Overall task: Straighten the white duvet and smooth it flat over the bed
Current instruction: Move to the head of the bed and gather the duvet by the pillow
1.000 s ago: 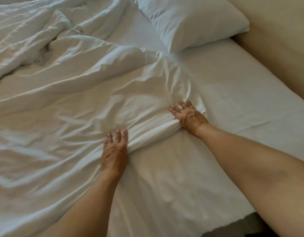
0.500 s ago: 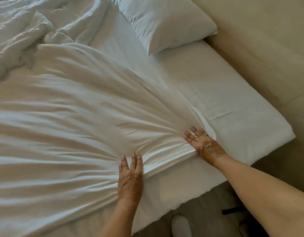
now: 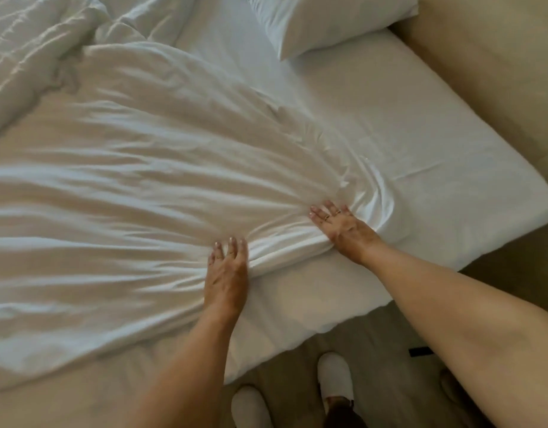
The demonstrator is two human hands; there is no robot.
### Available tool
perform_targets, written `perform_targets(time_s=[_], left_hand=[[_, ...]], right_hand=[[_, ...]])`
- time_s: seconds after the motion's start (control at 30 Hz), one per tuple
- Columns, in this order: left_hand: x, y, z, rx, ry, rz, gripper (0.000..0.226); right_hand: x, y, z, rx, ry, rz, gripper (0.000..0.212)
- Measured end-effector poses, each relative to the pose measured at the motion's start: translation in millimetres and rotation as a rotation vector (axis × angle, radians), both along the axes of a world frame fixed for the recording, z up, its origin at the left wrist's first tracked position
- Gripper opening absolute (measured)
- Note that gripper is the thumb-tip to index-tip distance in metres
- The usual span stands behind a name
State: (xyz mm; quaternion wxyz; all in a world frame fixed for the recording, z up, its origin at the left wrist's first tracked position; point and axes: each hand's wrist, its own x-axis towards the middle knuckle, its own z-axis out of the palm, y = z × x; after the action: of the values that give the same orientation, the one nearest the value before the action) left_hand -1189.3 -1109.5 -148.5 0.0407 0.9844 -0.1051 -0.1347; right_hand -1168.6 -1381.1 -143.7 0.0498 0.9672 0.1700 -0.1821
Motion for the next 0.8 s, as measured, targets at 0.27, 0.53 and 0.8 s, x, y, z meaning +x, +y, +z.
perform_targets(time_s=[0.27, 0.53, 0.8], left_hand=[[-54, -11, -13, -0.152, -0.056, -0.115, 0.078], [-65, 178, 7, 0.041, -0.093, 0.119, 0.105], [-94, 447, 32, 0.251, -0.042, 0.431, 0.109]], right_hand=[[-40, -18, 11, 0.029, 0.108, -0.131, 0.071], [-39, 139, 42, 0.180, 0.106, 0.155, 0.110], [-55, 409, 22, 0.311, 0.134, 0.417, 0.101]])
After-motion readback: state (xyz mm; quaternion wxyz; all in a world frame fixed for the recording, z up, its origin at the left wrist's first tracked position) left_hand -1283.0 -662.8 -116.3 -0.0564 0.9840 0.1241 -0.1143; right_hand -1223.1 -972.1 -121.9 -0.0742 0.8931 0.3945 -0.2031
